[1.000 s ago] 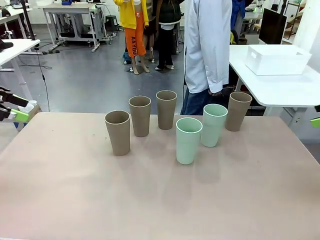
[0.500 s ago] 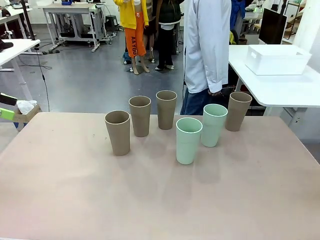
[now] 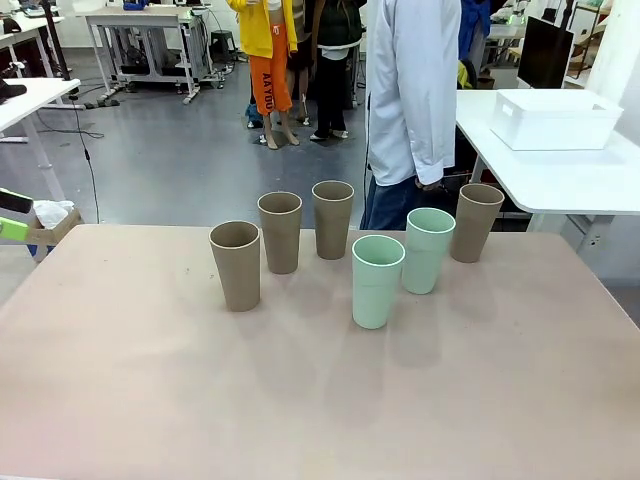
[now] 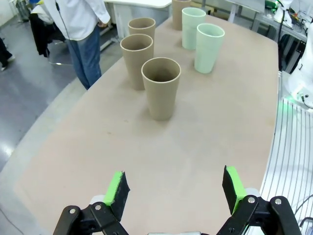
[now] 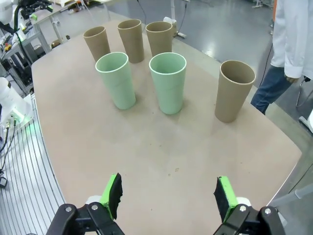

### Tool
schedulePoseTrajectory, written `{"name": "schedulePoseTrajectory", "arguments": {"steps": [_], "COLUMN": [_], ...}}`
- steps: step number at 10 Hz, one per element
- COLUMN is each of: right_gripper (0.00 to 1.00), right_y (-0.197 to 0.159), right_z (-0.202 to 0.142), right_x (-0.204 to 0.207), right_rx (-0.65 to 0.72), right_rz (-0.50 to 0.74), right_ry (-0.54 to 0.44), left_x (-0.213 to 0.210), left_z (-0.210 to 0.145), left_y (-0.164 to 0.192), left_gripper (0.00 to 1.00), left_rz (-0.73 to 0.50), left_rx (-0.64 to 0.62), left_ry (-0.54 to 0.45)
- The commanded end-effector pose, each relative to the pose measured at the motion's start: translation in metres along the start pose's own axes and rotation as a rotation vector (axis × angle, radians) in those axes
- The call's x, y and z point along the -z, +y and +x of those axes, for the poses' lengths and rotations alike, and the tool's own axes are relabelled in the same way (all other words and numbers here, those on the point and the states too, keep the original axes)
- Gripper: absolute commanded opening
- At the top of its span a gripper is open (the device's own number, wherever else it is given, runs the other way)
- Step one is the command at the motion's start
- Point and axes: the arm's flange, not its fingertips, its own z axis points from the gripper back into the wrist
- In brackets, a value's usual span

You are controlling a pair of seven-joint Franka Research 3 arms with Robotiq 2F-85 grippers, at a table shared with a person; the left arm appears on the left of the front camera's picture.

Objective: Stack the cups and store them in the basket.
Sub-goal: Pick up two Reusable plastic cups , one in each hand.

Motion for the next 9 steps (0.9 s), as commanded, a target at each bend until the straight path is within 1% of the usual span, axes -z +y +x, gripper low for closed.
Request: {"name": "schedulePoseTrajectory", "arguments": {"steps": [1, 9], "right_gripper": [1.0, 1.0], "right_y": [-0.0014, -0.0014], "right_z": [0.0, 0.0], "right_x": [-0.0019, -0.0019], "right_rx": [-0.023, -0.023], "right_rz": [0.009, 0.009], "right_ry": [-0.021, -0.021], "left_x": [-0.0012, -0.0012], "left_z": [0.0011, 0.0011], "left_y": [0.002, 0.002], "left_gripper": [1.0, 1.0], "left_rz": [-0.008, -0.008], "left_rx": [0.023, 0.023], "left_ry": [-0.024, -0.024]}}
